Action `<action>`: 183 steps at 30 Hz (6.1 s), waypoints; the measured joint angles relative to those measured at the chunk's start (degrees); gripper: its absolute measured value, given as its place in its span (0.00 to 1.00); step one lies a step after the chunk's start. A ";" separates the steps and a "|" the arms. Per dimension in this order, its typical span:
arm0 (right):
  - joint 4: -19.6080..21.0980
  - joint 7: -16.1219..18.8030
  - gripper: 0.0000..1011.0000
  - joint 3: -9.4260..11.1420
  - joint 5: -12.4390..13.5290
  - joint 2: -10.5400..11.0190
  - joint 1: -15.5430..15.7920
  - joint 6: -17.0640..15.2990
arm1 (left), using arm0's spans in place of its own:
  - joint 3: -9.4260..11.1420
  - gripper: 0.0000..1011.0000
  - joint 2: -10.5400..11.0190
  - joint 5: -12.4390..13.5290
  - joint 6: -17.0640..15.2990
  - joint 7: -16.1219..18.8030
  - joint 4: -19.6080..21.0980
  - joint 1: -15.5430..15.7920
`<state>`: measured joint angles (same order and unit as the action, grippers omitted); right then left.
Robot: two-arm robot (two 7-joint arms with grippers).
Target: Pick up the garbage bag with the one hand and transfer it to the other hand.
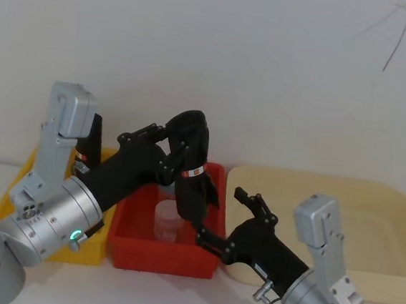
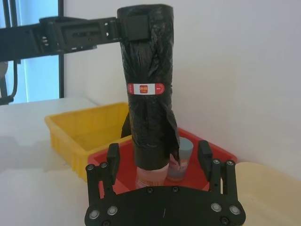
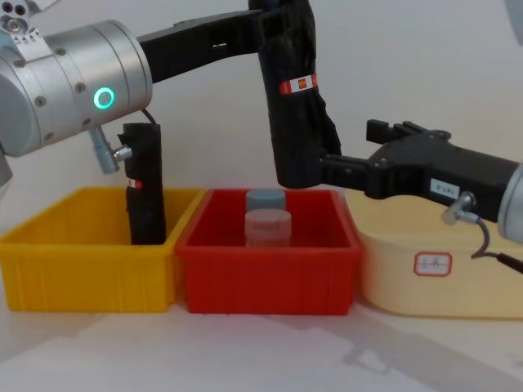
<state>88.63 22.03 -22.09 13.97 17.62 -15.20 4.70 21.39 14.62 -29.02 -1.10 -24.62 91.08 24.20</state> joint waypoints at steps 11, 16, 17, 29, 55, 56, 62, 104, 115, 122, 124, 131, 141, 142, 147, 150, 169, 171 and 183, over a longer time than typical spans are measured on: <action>-4.04 0.86 0.99 -1.10 -1.16 -1.65 -2.94 0.55 | 0.00 0.37 0.00 0.01 0.00 0.00 0.00 0.00; -6.31 1.17 0.99 -1.64 -1.40 -2.51 -4.46 0.64 | 0.00 0.37 0.00 0.00 0.00 0.00 0.00 0.00; -6.31 1.17 0.99 -1.64 -1.40 -2.51 -4.46 0.64 | 0.00 0.37 0.00 0.01 0.00 0.00 0.00 0.00; -10.92 1.29 0.99 -2.39 -2.23 -4.52 -7.80 0.95 | 0.00 0.37 0.00 0.00 0.00 0.00 0.00 0.00; -10.23 2.40 0.52 -3.74 -1.52 -5.25 -10.30 -5.73 | 0.00 0.37 0.00 0.01 -0.01 0.00 0.00 0.00; -10.16 2.47 0.52 -3.79 -1.45 -5.23 -10.31 -5.84 | 0.00 0.37 0.00 0.01 -0.01 0.00 0.00 0.00; -9.80 2.98 0.52 -4.08 -0.89 -4.92 -10.45 -6.51 | 0.00 0.37 0.00 0.00 0.00 0.00 0.00 0.00; -10.14 -4.99 0.52 3.99 1.99 -2.28 -9.18 -7.99 | 0.00 0.99 0.00 0.00 0.00 0.00 0.01 0.00; -11.90 -9.80 0.52 7.84 1.08 -1.47 -9.20 -9.56 | 0.00 0.99 0.00 0.00 0.00 0.00 0.00 0.00; -13.13 -12.86 0.59 9.86 0.04 -0.99 -9.42 -10.99 | 0.00 0.99 0.00 0.00 0.00 0.00 0.00 0.00; -13.25 -13.23 0.68 10.18 -0.15 -0.88 -9.42 -11.16 | 0.00 0.99 0.00 0.00 0.00 0.00 0.00 0.00; -12.55 -13.73 0.85 10.96 -0.82 -0.37 -8.87 -11.29 | 0.01 0.99 0.01 0.00 0.00 0.01 0.00 0.00; -8.04 -12.34 0.99 10.93 -1.36 0.14 -7.54 -9.71 | -0.52 0.99 0.19 -0.04 0.65 1.24 0.11 -0.52; -7.65 -12.11 0.99 10.88 -1.39 0.16 -7.47 -9.52 | -0.63 0.99 0.22 -0.04 0.72 1.43 0.17 -0.59; -4.71 -10.51 0.99 10.27 -1.48 0.16 -7.16 -8.54 | -1.65 0.99 0.54 0.07 1.29 3.23 0.58 -1.36; -3.61 -9.65 0.99 9.87 -1.48 0.10 -7.15 -8.11 | -2.45 0.99 0.72 0.36 1.60 4.42 0.93 -1.93; -2.37 -1.93 0.99 3.32 -0.27 -1.50 -8.90 -9.51 | -9.71 0.99 2.36 3.32 4.22 12.32 3.44 -6.19; -2.99 -1.32 0.99 2.47 -0.24 -1.70 -9.22 -9.83 | -10.25 0.99 2.54 3.59 4.47 12.73 3.62 -6.40; -7.13 3.33 0.99 -3.03 -0.54 -2.72 -12.18 -12.22 | -13.13 0.99 3.48 5.01 5.55 14.52 4.51 -7.52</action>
<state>81.50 25.36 -25.12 13.43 14.90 -27.38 -7.52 8.26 18.10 -24.01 4.45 -10.10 95.59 16.68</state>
